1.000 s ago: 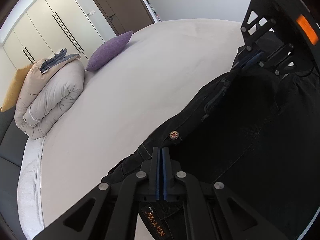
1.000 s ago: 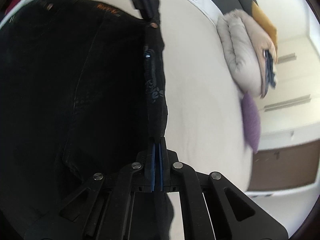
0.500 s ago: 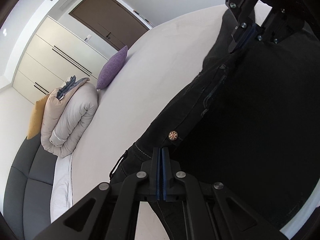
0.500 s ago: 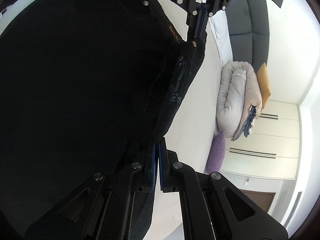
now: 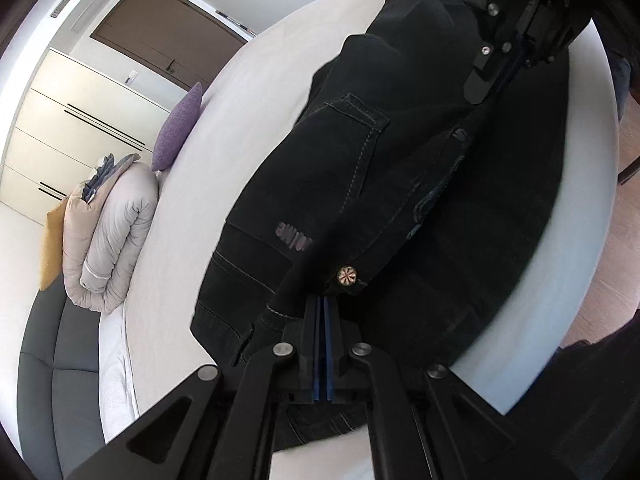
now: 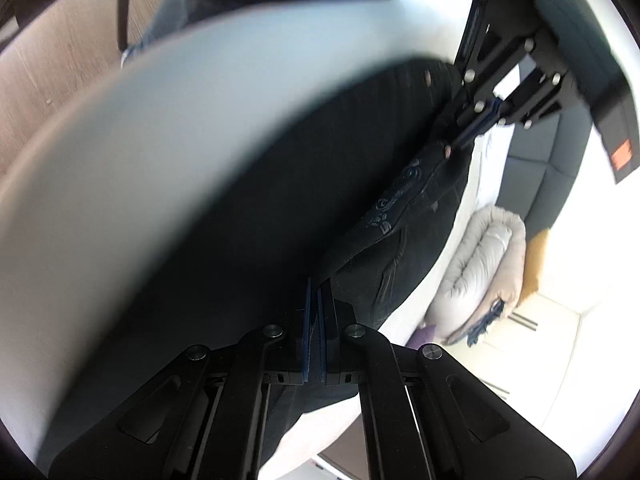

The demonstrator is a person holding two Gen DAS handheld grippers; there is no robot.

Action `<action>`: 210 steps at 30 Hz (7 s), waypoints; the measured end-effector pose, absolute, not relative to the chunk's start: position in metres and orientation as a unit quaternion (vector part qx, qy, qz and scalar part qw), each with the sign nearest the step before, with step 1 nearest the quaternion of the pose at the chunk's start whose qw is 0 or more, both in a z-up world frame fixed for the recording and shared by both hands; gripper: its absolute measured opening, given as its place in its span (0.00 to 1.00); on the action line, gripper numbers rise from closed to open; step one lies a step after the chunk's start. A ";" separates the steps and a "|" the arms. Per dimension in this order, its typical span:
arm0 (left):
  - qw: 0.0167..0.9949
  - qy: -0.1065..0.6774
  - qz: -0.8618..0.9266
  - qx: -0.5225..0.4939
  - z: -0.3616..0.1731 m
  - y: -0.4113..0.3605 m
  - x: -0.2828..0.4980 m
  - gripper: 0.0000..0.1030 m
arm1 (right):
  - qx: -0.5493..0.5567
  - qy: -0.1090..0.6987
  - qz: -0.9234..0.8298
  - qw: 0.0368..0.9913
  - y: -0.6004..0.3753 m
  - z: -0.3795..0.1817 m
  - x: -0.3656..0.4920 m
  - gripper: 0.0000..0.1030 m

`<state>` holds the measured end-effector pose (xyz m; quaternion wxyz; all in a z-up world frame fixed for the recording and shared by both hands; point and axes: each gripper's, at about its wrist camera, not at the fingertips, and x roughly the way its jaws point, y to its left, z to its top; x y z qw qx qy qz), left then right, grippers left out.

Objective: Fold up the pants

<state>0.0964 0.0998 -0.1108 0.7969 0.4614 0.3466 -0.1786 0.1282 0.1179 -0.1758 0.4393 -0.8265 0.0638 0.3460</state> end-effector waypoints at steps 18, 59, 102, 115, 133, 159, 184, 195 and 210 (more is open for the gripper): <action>0.800 0.376 -0.166 0.438 -0.129 0.133 0.071 0.01 | -0.788 0.075 0.373 0.484 0.152 -0.170 0.080 0.02; 0.855 0.502 -0.047 0.123 -0.128 0.083 0.190 0.43 | 0.132 0.346 0.136 0.919 -0.378 -0.021 0.195 0.52; 0.861 0.494 -0.036 0.112 -0.128 0.086 0.177 0.43 | 0.443 0.383 -0.067 0.808 -0.471 -0.018 0.148 0.28; 0.860 0.495 -0.028 0.118 -0.128 0.079 0.178 0.43 | 0.588 0.374 0.031 0.717 -0.354 -0.121 0.094 0.56; 0.868 0.483 -0.035 0.107 -0.133 0.092 0.172 0.43 | 0.655 0.272 -0.045 0.704 -0.370 -0.161 0.097 0.43; 0.867 0.487 -0.040 0.095 -0.132 0.099 0.177 0.43 | 0.580 0.308 -0.103 0.747 -0.373 -0.155 0.060 0.01; 0.878 0.471 -0.047 0.075 -0.133 0.112 0.165 0.43 | 0.492 0.321 0.014 0.809 -0.335 -0.090 0.067 0.25; 0.879 0.468 -0.046 0.074 -0.133 0.112 0.163 0.43 | 0.553 0.479 0.204 0.650 -0.172 -0.174 0.150 0.52; 0.879 0.468 -0.046 0.074 -0.133 0.113 0.163 0.44 | 0.586 0.484 0.157 0.630 -0.163 -0.218 0.161 0.50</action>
